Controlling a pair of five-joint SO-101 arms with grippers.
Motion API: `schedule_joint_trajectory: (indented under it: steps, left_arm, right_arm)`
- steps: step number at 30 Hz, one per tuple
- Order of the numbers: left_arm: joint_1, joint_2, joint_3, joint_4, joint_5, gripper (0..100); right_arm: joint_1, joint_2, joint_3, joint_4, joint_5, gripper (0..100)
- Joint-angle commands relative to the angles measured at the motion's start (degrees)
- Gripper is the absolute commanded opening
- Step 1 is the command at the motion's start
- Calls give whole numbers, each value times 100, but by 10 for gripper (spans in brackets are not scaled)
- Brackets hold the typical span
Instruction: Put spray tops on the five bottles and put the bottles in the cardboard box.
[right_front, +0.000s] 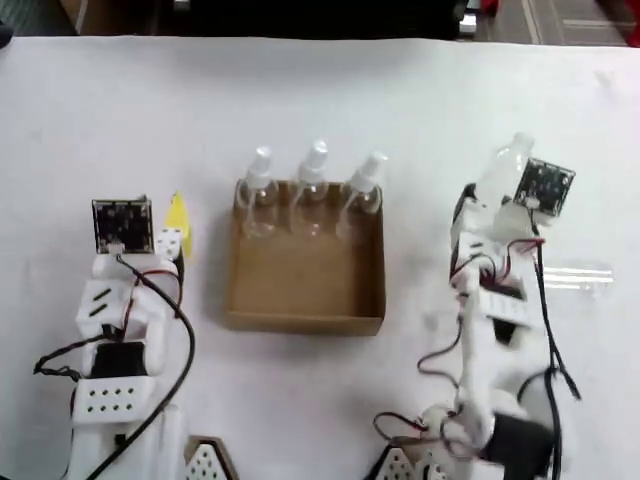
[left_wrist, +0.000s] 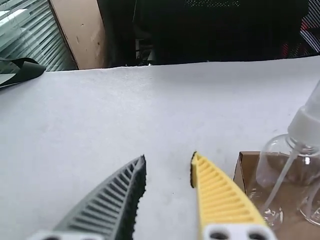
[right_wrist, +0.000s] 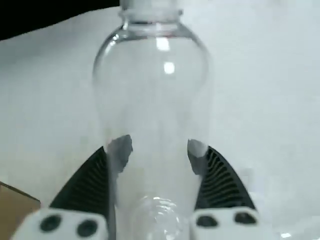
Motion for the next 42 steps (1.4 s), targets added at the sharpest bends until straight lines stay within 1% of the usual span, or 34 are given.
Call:
schedule_joint_trajectory:
  steps: [1,6,7,8,11,13,17,20,21,23,25,27,29,30,32,33,35,39,41,42]
  left_arm:
    - [-22,-92,-264,-18,44,146]
    - [-22,-92,-264,-26,44,146]
    - [-22,-92,-264,-26,44,146]
    - [-22,-92,-264,-26,44,146]
    - [-13,-92,-264,-26,44,146]
    - [40,-92,-264,-26,44,146]
    - [84,-92,-264,-26,26,146]
    - [75,-119,-185,-26,18,146]
    - [75,-119,-185,-26,18,146]
    - [84,-119,-176,-26,9,146]
    - [84,-119,-176,-26,9,146]
    - [75,-119,-176,-26,9,146]
    - [75,-119,-176,-26,9,146]
    - [75,-119,-176,-26,9,146]
    - [75,-119,-176,-26,9,146]
    - [75,-119,-176,-26,0,146]
    - [75,-119,-176,-26,0,146]
    - [75,-119,-176,-26,0,146]
    - [75,-119,-167,-26,0,146]
    - [75,-119,-167,-26,0,146]
  right_arm:
    - [75,699,-791,-532,-79,15]
    - [84,875,-844,-462,-70,15]
    - [101,831,-844,-251,-44,15]
    - [110,760,-844,92,141,15]
    - [180,391,-941,1675,1240,15]
    - [215,66,-1108,2879,1811,15]
    - [347,-532,-1574,5191,2286,15]
    - [664,-963,-2004,6378,2646,15]
    - [752,-1077,-2145,6703,2936,15]
    - [901,-1244,-2303,7371,4053,15]
    - [1095,-1297,-2286,7969,5635,15]
    - [1596,-1288,-2145,8330,7376,15]
    - [2273,-1270,-1952,8251,8976,15]
    - [2642,-1262,-1837,8040,9635,15]
    - [3284,-1235,-1547,7380,10646,15]
    - [3538,-1191,-1354,6949,10971,15]
    - [3934,-1033,-914,5947,11385,15]
    - [4207,-418,-176,3952,11613,15]
    - [4233,48,-79,3345,11613,31]
    - [4242,268,-97,3160,11613,56]
